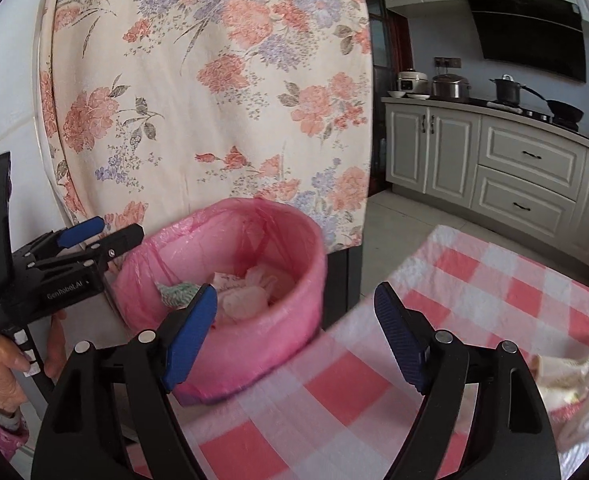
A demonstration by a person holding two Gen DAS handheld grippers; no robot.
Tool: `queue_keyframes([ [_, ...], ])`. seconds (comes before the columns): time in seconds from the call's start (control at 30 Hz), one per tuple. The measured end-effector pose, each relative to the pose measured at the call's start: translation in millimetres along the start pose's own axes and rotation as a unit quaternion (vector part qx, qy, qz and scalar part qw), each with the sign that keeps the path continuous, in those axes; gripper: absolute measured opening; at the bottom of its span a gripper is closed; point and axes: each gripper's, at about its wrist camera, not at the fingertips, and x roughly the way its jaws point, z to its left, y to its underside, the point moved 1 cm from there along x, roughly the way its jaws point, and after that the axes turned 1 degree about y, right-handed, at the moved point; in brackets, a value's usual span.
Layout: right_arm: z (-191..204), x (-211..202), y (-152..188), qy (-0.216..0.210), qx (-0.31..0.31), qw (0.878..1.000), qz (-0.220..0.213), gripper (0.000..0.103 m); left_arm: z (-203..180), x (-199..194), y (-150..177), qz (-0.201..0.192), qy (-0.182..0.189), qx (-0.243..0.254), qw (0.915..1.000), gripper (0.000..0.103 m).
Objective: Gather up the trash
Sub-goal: 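Carry the cloth and sponge over the pink bin and open both grippers, then move both open grippers back over the table items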
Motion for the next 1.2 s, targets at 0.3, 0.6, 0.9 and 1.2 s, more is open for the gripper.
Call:
queue_keyframes([
  [0.3,-55,-57,43,0.071,0.029,0.997,0.001,0.076,-93,-17,15,-0.005,0.069,-0.003,0.9976,0.096],
  [0.6,-123,-109,92,0.155,0.071,0.985,0.011,0.076,-194,-16,50,0.034,0.139,0.033,0.9892,0.096],
  [0.9,-179,-133,116,0.212,0.123,0.969,0.018,0.076,-262,-8,70,0.051,0.158,0.083,0.9826,0.096],
  [1.2,-188,-140,119,0.23,0.138,0.963,0.016,0.076,-276,0,79,0.059,0.155,0.1,0.981,0.096],
])
